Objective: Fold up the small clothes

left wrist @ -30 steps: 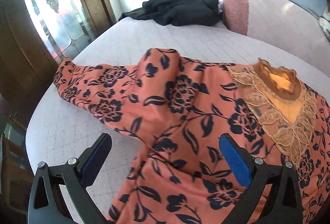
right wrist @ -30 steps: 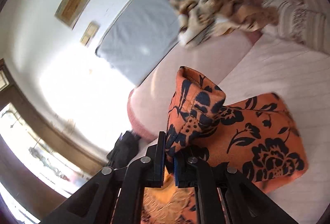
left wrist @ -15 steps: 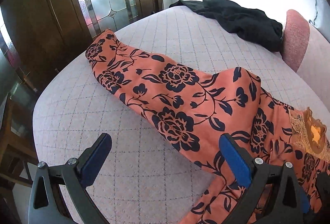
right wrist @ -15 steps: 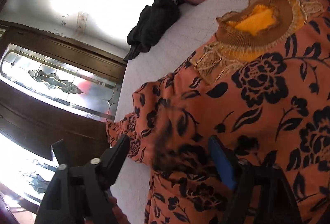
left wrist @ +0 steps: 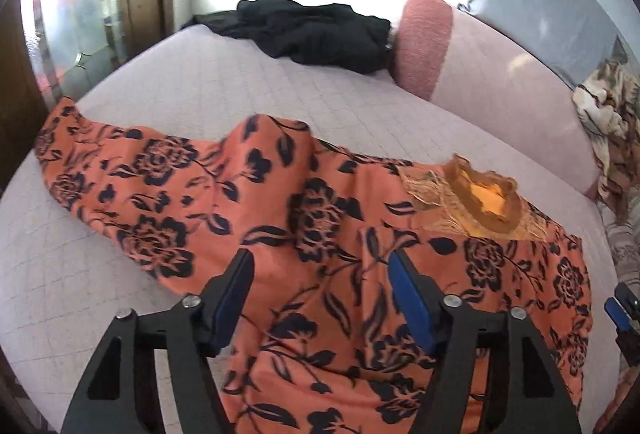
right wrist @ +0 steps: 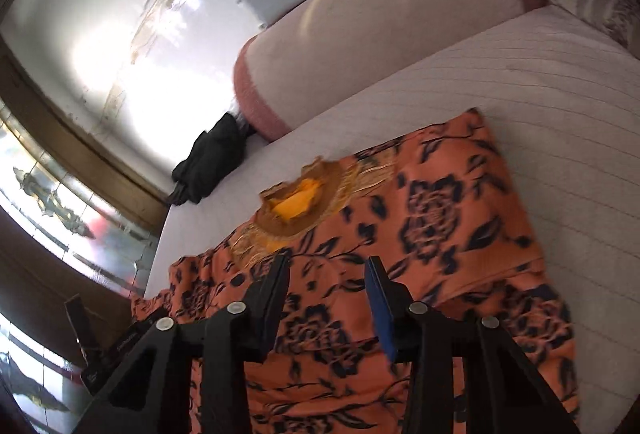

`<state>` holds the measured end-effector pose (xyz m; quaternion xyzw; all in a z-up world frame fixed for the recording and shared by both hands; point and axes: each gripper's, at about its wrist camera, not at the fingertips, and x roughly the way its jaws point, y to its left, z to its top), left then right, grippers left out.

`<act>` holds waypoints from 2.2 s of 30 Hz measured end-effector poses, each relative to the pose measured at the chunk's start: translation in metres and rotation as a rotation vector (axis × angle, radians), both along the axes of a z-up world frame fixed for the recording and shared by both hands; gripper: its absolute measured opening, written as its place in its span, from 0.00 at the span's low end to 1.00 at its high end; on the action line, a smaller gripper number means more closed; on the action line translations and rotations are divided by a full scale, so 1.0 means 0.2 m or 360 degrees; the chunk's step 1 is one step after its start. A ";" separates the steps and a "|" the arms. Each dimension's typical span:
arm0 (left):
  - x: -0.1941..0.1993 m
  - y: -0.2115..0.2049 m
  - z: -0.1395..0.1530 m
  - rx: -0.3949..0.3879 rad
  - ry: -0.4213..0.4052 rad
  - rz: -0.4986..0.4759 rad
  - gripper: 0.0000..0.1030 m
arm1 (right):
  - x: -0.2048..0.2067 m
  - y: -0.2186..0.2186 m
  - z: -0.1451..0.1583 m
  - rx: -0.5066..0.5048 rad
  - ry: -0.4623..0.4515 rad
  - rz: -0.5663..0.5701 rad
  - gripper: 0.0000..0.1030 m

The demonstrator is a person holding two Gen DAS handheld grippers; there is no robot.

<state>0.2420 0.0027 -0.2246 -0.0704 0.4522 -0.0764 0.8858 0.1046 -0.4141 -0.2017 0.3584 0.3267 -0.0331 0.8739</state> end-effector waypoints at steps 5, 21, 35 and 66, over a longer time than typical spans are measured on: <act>0.08 -0.14 -0.13 0.0019 0.0139 -0.0063 0.60 | -0.07 -0.28 -0.05 0.0146 -0.0004 -0.0220 0.40; 0.13 -0.25 -0.21 -0.0161 0.0085 -0.0192 0.08 | 0.17 -0.35 -0.38 0.0393 0.0387 -0.0100 0.32; 0.10 -0.18 -0.10 -0.0059 -0.0036 -0.0105 0.07 | 0.20 -0.20 -0.24 0.0103 0.0221 -0.0017 0.33; 0.32 1.48 -0.18 -0.0466 -0.0004 0.1335 0.65 | 0.26 -0.06 -0.32 -0.0085 0.0351 0.0067 0.59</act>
